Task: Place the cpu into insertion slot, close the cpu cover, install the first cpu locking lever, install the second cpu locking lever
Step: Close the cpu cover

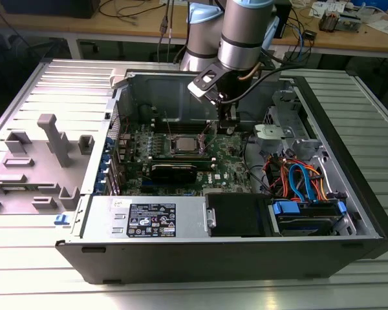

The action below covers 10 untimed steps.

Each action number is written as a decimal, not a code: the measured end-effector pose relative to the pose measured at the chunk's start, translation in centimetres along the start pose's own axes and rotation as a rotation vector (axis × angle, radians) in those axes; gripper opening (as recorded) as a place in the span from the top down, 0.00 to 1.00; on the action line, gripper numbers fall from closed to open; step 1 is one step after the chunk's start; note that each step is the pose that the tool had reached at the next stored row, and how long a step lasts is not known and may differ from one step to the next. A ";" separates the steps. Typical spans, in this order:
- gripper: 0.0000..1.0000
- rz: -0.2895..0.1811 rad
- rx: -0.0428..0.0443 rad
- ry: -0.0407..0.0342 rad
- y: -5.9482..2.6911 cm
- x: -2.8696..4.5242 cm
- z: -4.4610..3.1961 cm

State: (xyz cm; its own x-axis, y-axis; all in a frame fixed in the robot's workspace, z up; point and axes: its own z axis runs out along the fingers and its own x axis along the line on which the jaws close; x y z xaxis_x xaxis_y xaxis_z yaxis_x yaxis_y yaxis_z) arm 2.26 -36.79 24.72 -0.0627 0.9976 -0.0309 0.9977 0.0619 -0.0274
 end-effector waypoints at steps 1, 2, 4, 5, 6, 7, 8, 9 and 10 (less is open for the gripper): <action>0.89 0.000 0.0000 0.0000 -0.19 0.01 0.00; 0.89 0.000 0.0000 -0.0001 -0.30 0.02 0.01; 0.89 0.000 0.0000 -0.0001 -0.47 0.03 0.01; 0.89 0.000 0.0000 0.0000 -0.60 0.04 0.02; 0.89 0.000 0.0000 0.0000 -0.68 0.04 0.02; 0.89 0.000 0.0000 0.0001 -0.75 0.04 0.02; 0.89 0.000 0.0000 0.0000 -0.75 0.05 0.02; 0.89 0.000 0.0000 0.0000 -0.75 0.05 0.02; 0.89 0.000 -0.0001 0.0000 -0.75 0.05 0.02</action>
State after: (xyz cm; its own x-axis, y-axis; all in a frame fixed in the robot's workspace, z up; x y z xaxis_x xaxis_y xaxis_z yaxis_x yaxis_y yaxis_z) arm 1.50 -36.79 24.72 -0.0627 0.9976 -0.0309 0.9977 0.0618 -0.0274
